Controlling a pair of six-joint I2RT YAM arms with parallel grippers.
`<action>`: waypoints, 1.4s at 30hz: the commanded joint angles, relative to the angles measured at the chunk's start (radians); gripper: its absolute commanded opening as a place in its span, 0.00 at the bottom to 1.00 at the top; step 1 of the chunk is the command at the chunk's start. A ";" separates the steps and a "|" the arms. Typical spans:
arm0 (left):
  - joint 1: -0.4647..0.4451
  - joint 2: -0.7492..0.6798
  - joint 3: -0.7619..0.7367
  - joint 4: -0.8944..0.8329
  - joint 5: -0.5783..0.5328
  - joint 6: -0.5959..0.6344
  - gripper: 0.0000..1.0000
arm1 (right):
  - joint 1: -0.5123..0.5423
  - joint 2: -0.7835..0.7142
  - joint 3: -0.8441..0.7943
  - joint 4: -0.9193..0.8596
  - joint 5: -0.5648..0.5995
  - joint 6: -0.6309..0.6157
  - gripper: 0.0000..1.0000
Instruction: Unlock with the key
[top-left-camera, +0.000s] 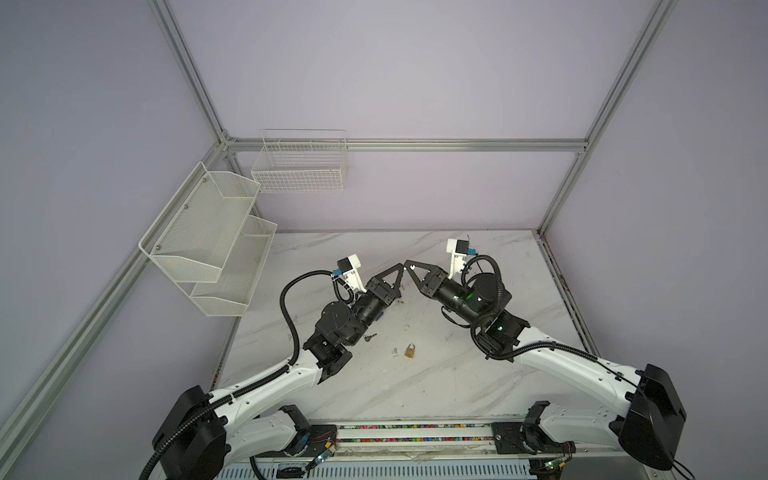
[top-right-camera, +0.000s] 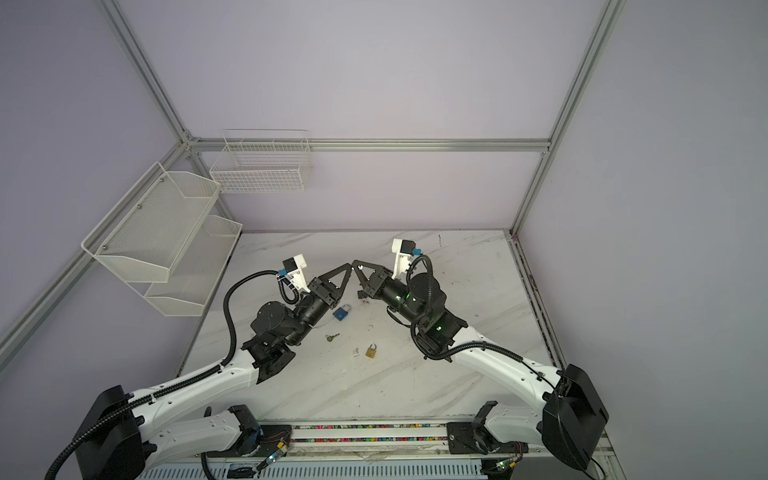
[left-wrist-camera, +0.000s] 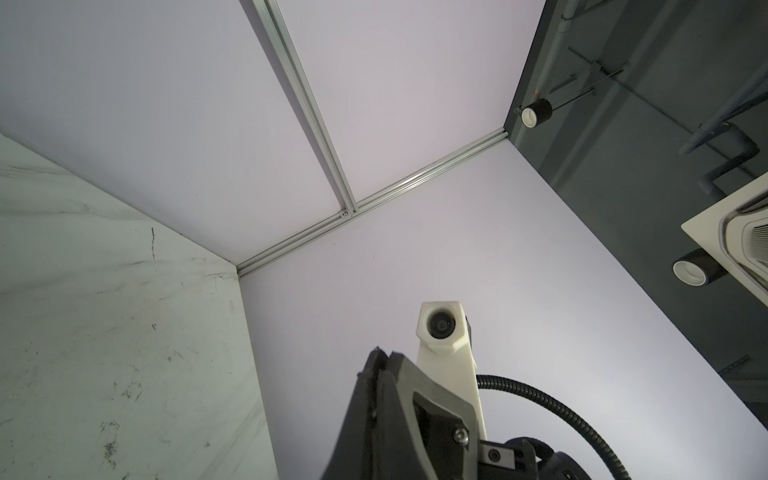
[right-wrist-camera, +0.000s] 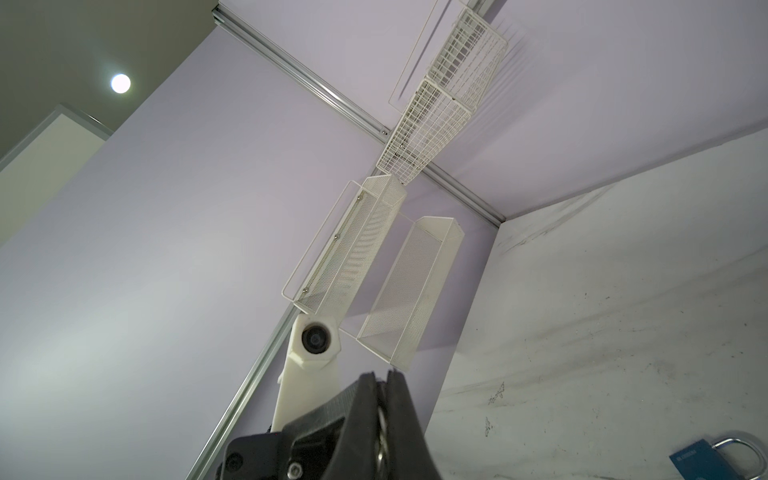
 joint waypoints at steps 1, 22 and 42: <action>-0.005 -0.005 -0.016 0.064 0.004 0.013 0.03 | 0.008 -0.001 0.003 0.016 0.009 -0.004 0.00; 0.051 -0.052 0.070 -0.198 0.126 0.238 0.00 | -0.003 -0.113 0.002 -0.145 0.066 -0.071 0.56; 0.232 0.095 0.544 -0.976 0.761 0.864 0.00 | -0.263 -0.151 -0.023 -0.347 -0.629 -0.375 0.67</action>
